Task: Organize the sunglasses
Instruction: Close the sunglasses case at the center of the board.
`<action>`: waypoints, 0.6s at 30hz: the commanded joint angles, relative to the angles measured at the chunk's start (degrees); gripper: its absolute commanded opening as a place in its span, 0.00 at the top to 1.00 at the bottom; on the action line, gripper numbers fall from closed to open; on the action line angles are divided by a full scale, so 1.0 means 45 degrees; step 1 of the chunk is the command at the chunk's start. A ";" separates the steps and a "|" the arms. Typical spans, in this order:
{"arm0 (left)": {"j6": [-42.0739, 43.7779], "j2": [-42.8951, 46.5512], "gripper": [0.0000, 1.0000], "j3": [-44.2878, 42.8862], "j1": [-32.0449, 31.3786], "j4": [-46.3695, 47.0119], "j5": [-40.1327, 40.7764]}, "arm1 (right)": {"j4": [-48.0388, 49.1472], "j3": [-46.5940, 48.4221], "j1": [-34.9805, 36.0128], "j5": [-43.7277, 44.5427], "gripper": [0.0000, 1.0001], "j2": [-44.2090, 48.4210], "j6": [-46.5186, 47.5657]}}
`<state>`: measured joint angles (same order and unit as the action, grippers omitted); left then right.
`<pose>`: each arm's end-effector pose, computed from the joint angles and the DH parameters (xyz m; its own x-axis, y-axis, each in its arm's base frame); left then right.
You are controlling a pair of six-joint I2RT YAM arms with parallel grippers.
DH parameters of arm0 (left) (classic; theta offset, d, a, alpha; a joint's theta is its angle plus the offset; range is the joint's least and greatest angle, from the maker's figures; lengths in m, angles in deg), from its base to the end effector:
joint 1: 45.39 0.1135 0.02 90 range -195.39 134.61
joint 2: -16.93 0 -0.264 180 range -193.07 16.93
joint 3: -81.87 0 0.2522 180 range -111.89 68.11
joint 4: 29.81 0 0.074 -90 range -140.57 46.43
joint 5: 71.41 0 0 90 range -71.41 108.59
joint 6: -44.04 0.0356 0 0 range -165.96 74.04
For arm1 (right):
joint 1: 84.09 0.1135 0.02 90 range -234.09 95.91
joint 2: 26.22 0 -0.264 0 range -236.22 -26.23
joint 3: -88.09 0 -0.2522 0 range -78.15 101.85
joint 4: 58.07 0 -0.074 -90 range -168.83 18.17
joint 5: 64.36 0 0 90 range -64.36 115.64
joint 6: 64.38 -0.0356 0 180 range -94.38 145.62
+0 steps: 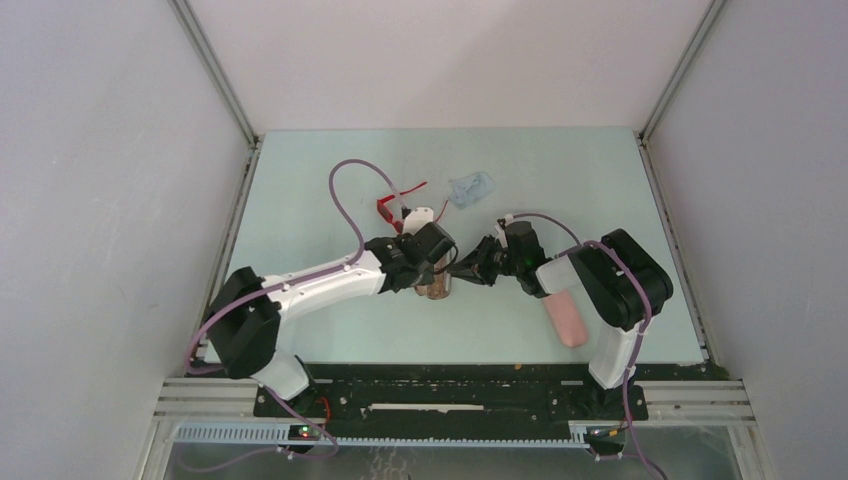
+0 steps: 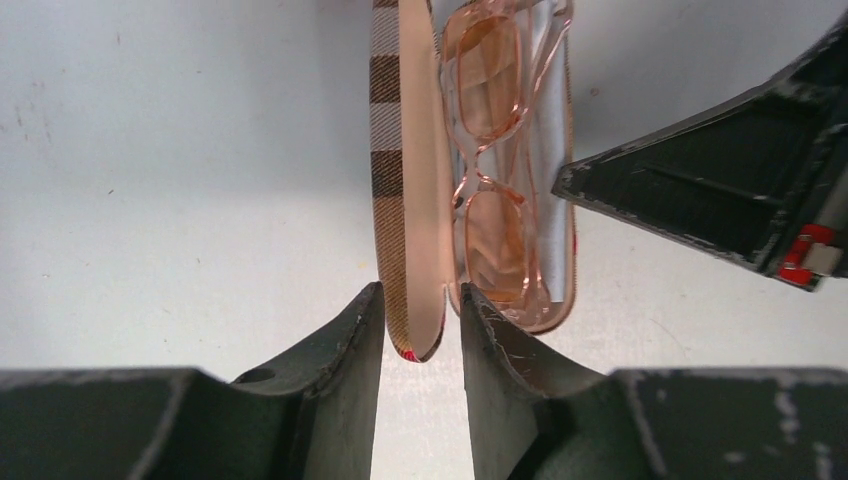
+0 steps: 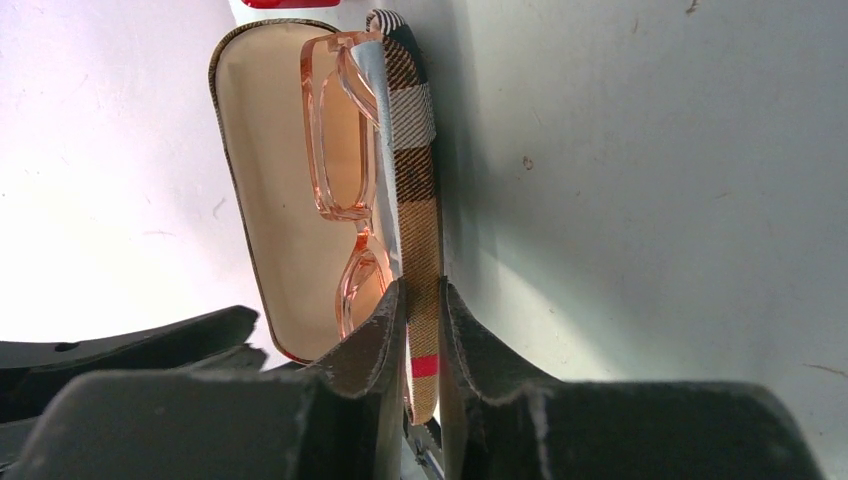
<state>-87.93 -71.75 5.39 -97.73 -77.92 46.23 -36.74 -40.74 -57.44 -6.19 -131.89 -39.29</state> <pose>0.2041 -0.2375 0.2325 -0.7697 0.0277 -0.6378 0.0621 0.9976 -0.0316 0.2821 0.1626 0.1053 -0.9098 0.4043 -0.0936 0.1140 0.4603 0.8804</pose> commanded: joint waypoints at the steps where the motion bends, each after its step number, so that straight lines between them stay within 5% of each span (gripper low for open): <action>1: 0.0111 0.1252 0.61 0.0013 0.0671 0.0905 -0.0638 | 0.0584 0.0007 -0.0024 -0.0122 0.82 0.0045 -0.0176; 10: 0.0109 0.1833 0.57 0.1053 0.2081 0.2060 -0.2429 | 0.0637 0.0007 0.0021 -0.0113 0.85 -0.0012 -0.0157; 18: -0.0196 0.1167 0.66 0.2117 0.3960 0.4208 -0.5188 | 0.0563 0.0007 0.0045 -0.0143 0.85 -0.0054 -0.0147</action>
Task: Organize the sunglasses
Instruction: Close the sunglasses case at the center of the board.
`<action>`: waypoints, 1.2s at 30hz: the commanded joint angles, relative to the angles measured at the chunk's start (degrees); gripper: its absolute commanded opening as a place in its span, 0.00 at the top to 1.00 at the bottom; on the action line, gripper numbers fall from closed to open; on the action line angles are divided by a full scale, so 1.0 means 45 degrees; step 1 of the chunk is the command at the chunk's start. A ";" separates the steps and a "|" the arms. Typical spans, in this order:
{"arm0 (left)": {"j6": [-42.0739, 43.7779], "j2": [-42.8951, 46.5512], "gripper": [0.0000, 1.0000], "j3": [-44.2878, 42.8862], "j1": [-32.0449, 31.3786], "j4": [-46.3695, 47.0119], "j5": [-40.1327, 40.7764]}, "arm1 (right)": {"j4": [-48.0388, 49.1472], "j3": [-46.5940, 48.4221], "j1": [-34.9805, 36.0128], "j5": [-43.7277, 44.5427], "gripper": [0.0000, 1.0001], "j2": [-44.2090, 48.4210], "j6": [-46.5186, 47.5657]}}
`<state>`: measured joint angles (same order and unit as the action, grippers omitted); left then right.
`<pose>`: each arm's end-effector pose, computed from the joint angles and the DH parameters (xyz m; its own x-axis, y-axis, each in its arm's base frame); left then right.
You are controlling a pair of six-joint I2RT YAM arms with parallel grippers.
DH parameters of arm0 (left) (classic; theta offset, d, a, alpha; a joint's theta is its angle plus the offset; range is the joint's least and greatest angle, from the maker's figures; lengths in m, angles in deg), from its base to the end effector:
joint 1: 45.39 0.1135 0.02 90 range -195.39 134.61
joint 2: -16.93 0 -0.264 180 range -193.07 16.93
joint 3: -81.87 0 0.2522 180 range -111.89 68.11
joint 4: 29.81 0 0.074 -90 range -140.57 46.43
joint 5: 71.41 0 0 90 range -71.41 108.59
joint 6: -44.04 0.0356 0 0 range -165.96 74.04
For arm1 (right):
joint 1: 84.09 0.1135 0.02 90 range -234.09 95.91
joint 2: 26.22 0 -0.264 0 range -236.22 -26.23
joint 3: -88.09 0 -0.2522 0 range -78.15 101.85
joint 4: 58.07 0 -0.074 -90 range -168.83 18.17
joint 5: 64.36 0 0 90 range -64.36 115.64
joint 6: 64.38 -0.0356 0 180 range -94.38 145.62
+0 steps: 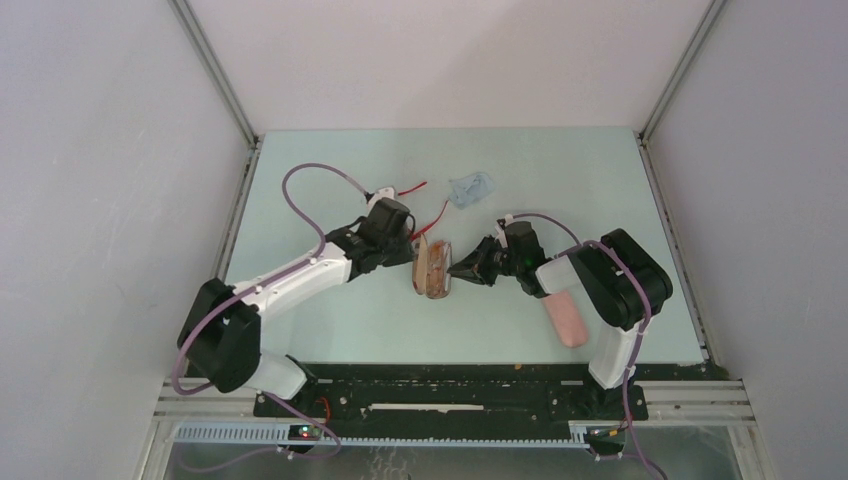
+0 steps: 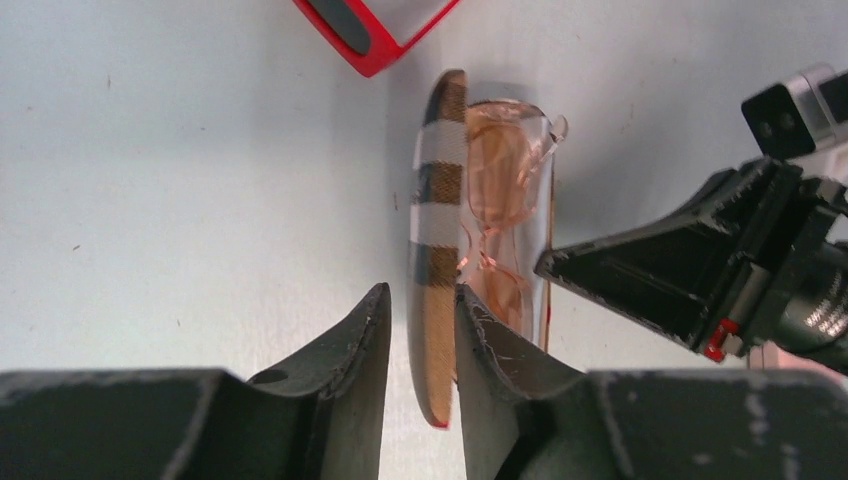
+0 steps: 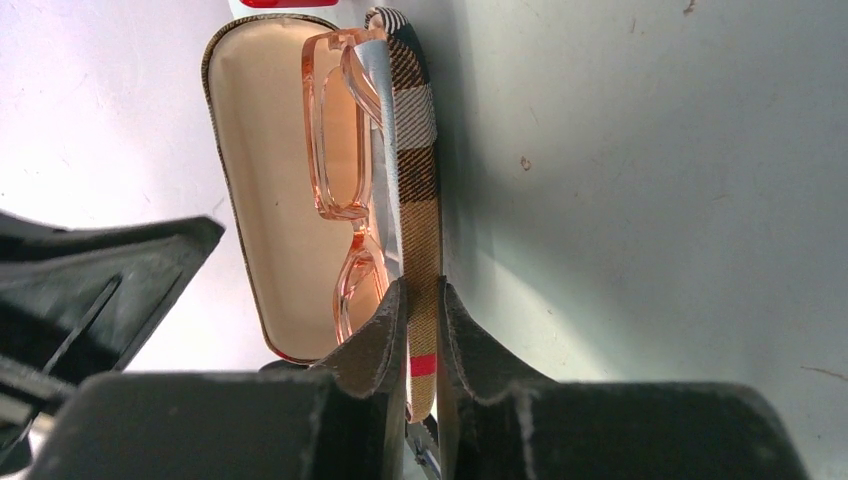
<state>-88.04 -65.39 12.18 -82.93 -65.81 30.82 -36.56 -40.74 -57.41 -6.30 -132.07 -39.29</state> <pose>0.2446 -0.1785 0.2383 -0.7663 -0.2371 -0.5971 -0.0392 0.9449 -0.3249 0.2821 0.1628 0.1047 -0.9107 0.4025 -0.0928 0.1134 0.4597 0.8808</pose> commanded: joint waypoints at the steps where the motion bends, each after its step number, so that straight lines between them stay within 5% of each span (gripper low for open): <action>1: -0.0178 -0.0317 0.67 0.0671 0.0794 0.1706 -0.2108 | 0.0532 0.0007 0.0047 -0.0110 0.85 -0.0020 -0.0147; 14: -0.0352 -0.1634 0.76 0.0946 0.1361 0.3416 -0.4719 | 0.0568 0.0007 0.0118 -0.0091 0.85 -0.0017 -0.0172; 21: -0.0498 -0.1979 0.94 0.1015 0.1333 0.3930 -0.5435 | 0.0471 0.0022 0.0127 -0.0011 0.86 0.0109 -0.0084; 36: -0.1117 -0.3232 0.96 0.0724 -0.0255 0.4761 -0.6247 | -0.0376 0.0613 0.0543 0.0355 0.87 0.0298 0.0302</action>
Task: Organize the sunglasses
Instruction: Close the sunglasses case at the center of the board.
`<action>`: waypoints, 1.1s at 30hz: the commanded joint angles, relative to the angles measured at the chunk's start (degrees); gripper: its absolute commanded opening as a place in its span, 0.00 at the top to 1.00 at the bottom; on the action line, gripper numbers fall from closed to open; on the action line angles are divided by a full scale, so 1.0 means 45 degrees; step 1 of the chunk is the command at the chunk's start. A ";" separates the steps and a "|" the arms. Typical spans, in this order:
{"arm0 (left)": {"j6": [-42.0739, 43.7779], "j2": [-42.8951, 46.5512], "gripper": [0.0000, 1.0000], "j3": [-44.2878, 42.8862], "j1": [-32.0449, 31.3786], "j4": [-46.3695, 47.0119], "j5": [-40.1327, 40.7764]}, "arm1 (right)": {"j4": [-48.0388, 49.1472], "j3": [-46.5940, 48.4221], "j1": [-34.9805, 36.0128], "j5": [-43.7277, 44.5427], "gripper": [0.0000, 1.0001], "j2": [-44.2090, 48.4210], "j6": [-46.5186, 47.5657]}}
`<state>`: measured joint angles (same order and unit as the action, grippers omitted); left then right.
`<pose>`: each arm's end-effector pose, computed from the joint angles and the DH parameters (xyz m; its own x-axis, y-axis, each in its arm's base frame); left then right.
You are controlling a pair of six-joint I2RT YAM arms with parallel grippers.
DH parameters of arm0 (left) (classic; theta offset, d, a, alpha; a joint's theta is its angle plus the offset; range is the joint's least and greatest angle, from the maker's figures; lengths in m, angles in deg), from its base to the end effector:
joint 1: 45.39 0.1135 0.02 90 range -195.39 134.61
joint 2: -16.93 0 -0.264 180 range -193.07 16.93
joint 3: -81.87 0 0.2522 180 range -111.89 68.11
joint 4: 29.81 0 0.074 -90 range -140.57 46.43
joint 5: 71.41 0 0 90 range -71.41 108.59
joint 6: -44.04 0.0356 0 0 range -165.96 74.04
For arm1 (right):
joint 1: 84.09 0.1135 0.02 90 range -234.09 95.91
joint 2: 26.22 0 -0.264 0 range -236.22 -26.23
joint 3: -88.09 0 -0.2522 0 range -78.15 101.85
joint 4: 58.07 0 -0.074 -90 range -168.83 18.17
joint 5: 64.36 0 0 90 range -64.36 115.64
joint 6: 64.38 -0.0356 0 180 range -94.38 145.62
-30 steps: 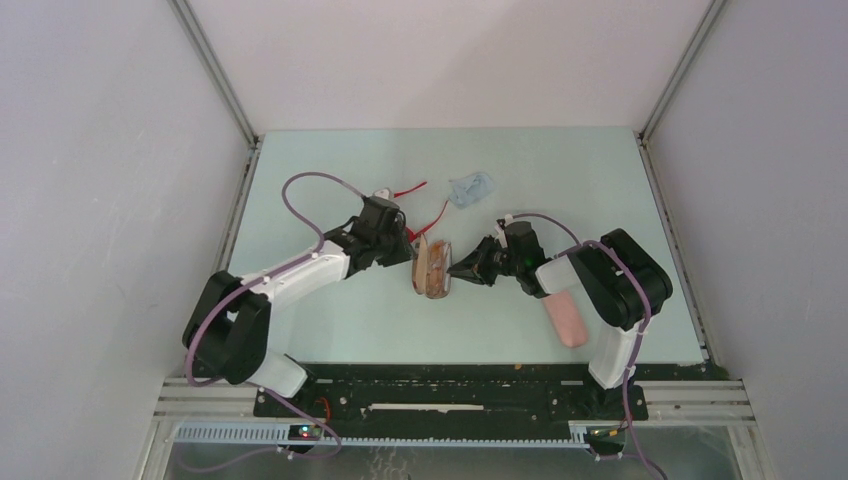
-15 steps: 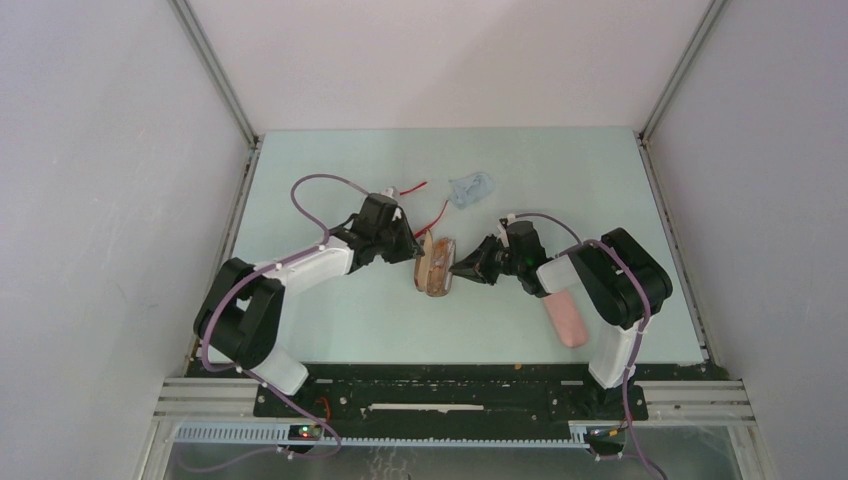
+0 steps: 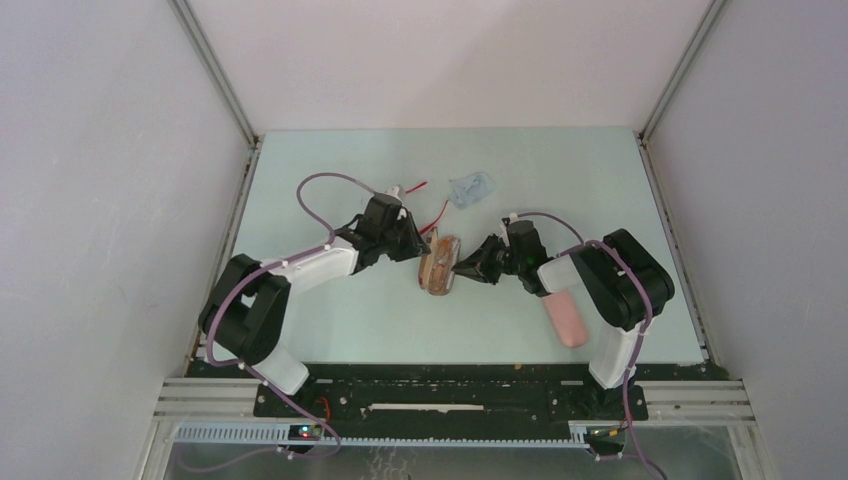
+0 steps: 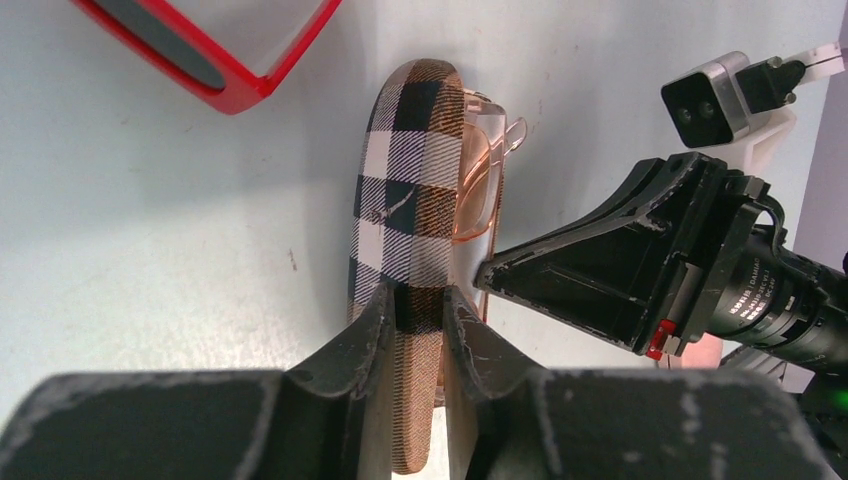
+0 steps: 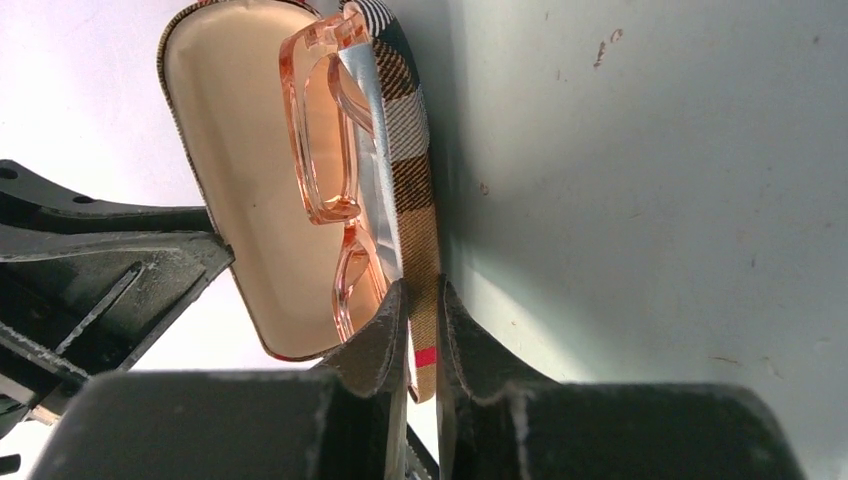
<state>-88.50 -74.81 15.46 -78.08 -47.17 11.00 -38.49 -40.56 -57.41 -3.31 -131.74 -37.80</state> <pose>0.2805 -0.1856 0.1954 -0.8377 -0.2588 -0.4810 0.0689 0.8236 -0.5629 0.2825 0.1613 0.1037 -0.8968 0.4252 -0.1226 0.1185 0.4978 0.8592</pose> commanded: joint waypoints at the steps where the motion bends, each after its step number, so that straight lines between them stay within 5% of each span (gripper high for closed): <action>1: -0.1056 -0.1248 0.96 -0.0048 -0.1413 0.0691 -0.1915 | 0.0042 0.0574 0.0567 -0.0296 0.87 0.0225 -0.0028; 15: -0.0718 -0.0932 0.95 -0.0374 -0.1525 0.0256 -0.2135 | -0.0837 0.0574 0.0559 0.0014 0.86 0.0759 0.0556; 28: 0.0269 0.1504 0.92 -0.0791 -0.1506 -0.2235 -0.0466 | -0.3249 0.0574 0.0299 0.0389 0.64 0.2584 0.2061; 33: 0.0475 0.1472 0.74 -0.0845 -0.1506 -0.2454 -0.0252 | -0.3903 0.0271 -0.0008 0.0581 0.56 0.3346 0.2424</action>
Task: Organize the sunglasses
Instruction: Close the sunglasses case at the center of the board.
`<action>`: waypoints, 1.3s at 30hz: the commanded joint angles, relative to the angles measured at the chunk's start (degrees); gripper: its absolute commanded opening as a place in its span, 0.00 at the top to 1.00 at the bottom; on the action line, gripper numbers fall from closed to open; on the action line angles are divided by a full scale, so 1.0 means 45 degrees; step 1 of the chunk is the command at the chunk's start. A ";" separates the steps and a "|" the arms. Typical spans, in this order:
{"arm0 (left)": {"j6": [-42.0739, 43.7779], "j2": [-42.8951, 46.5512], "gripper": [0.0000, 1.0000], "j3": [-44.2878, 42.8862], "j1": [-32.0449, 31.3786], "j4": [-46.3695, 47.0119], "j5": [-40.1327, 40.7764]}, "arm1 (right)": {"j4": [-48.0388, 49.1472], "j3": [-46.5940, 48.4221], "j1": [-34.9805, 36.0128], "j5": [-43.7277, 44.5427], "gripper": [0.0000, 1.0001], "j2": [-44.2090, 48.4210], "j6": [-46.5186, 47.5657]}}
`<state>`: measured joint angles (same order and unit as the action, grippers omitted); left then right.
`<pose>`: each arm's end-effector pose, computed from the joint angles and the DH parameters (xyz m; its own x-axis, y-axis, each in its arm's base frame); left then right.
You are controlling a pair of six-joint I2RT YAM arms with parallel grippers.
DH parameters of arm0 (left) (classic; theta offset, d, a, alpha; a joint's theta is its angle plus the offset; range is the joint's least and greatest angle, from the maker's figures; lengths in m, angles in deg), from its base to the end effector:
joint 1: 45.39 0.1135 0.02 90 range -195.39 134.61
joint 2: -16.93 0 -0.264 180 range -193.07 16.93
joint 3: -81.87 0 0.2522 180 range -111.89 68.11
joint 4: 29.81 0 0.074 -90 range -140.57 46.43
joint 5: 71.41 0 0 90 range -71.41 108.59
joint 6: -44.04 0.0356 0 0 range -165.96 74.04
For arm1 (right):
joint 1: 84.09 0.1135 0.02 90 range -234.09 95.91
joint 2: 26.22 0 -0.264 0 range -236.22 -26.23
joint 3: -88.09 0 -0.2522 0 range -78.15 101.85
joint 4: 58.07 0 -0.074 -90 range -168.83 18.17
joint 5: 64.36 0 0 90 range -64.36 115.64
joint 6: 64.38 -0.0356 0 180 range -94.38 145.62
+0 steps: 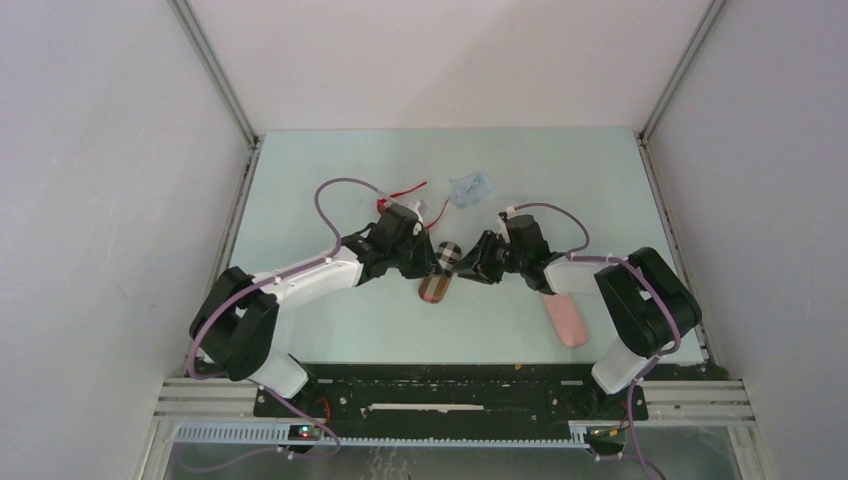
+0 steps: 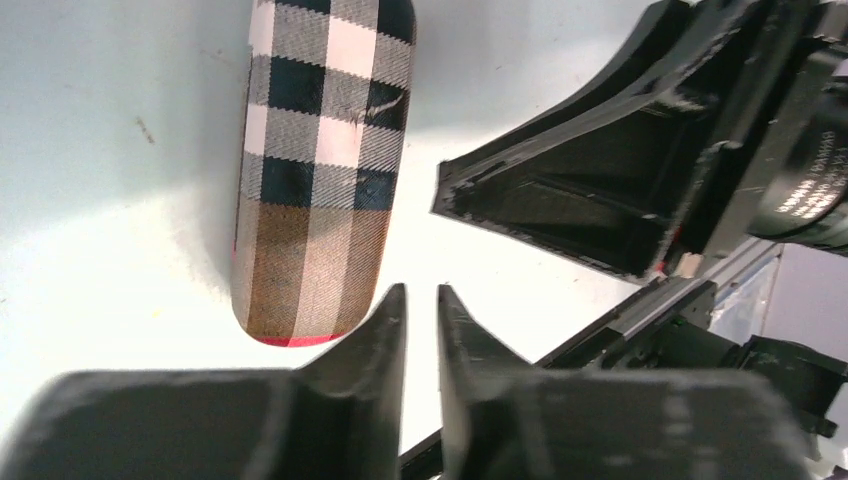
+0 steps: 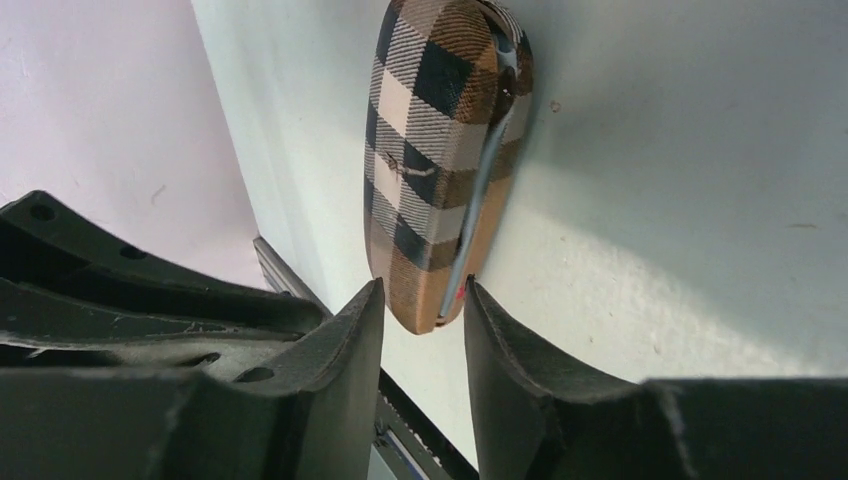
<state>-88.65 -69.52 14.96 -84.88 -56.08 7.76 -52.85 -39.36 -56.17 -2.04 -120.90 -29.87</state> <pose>0.2406 -0.2069 0.2145 -0.8988 -0.1223 -0.4210 0.1582 0.8051 -0.5716 0.2688 0.1611 0.1441 -0.9128 0.3422 -0.2231 0.0164 0.5765 0.8169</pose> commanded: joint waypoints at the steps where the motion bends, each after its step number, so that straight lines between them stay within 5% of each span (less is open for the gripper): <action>1: 0.0646 0.0305 0.66 -0.0805 -0.0010 -0.0641 0.0646 | -0.0929 -0.0095 -0.0355 0.0418 0.55 0.1096 0.0720; 6: 0.1454 0.0174 0.33 -0.1670 -0.0134 -0.1876 0.2698 | -0.2405 -0.0568 -0.1256 0.1560 0.48 0.2783 0.1388; 9: 0.1929 -0.0459 0.23 -0.2625 -0.0214 -0.2501 0.3545 | -0.3005 -0.0572 -0.1800 0.1756 0.48 0.3267 0.1752; 10: 0.2010 -0.0769 0.07 -0.3027 -0.0245 -0.2694 0.3750 | -0.3132 -0.0572 -0.1980 0.1732 0.48 0.3341 0.1818; 12: 0.2293 -0.1469 0.01 -0.3820 -0.0429 -0.3026 0.4164 | -0.3380 -0.0572 -0.2316 0.1638 0.48 0.3427 0.1889; 26: 0.2655 -0.6674 0.00 -0.9367 -0.1199 -0.5896 0.5545 | -0.4001 -0.0904 -0.3742 0.0978 0.49 0.4275 0.2457; 39: 0.2398 -0.8030 0.00 -1.0037 -0.1215 -0.6427 0.5923 | -0.4101 -0.0904 -0.4095 0.0692 0.49 0.4300 0.2611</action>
<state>-77.44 -104.98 -26.96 -90.27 -84.06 32.61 -70.94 -43.56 -74.11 1.50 -103.11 -19.48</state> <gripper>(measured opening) 0.996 0.511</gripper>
